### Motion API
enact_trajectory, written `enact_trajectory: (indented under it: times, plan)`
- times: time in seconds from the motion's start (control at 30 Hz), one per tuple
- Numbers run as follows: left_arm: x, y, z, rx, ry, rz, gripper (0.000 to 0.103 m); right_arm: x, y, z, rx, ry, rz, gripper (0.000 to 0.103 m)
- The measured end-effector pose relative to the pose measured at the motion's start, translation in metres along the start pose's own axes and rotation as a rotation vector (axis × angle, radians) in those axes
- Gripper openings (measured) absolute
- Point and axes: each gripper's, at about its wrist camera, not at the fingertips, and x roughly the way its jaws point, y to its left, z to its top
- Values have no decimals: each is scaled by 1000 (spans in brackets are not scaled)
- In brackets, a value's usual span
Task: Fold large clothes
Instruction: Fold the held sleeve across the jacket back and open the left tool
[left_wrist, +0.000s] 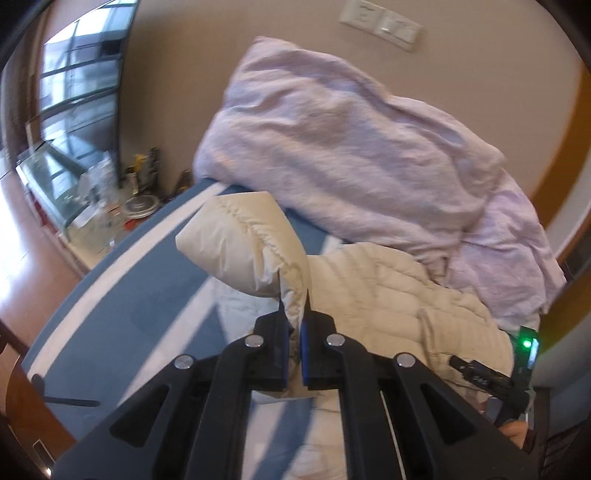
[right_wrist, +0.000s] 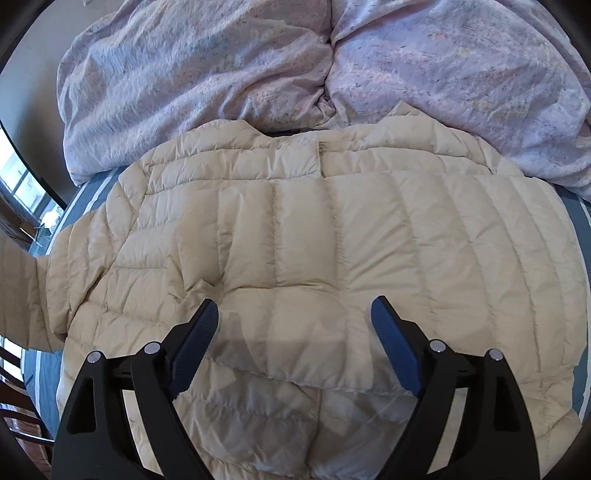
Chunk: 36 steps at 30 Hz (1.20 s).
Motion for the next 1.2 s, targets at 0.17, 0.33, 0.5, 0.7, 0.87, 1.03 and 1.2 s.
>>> enact_trajectory:
  times: [0.17, 0.33, 0.5, 0.7, 0.87, 1.03, 1.2]
  plan:
    - [9, -33, 0, 21, 14, -72, 5, -6, -9, -3, 2, -2, 1, 87]
    - [23, -75, -3, 57, 39, -153, 5, -16, -25, -2, 6, -19, -25, 87]
    - [48, -133, -9, 109, 91, -249, 5, -26, -51, -3, 33, -36, -43, 87]
    - [86, -205, -41, 162, 189, -385, 5, -32, -91, -6, 83, -45, -88, 87]
    - [121, -255, -73, 190, 286, -447, 5, -40, -123, -8, 130, -63, -112, 87]
    - [143, -280, -96, 211, 359, -468, 13, -48, -144, -8, 162, -85, -127, 87]
    - [136, -278, -95, 222, 341, -474, 59, -56, -148, -9, 169, -101, -120, 87]
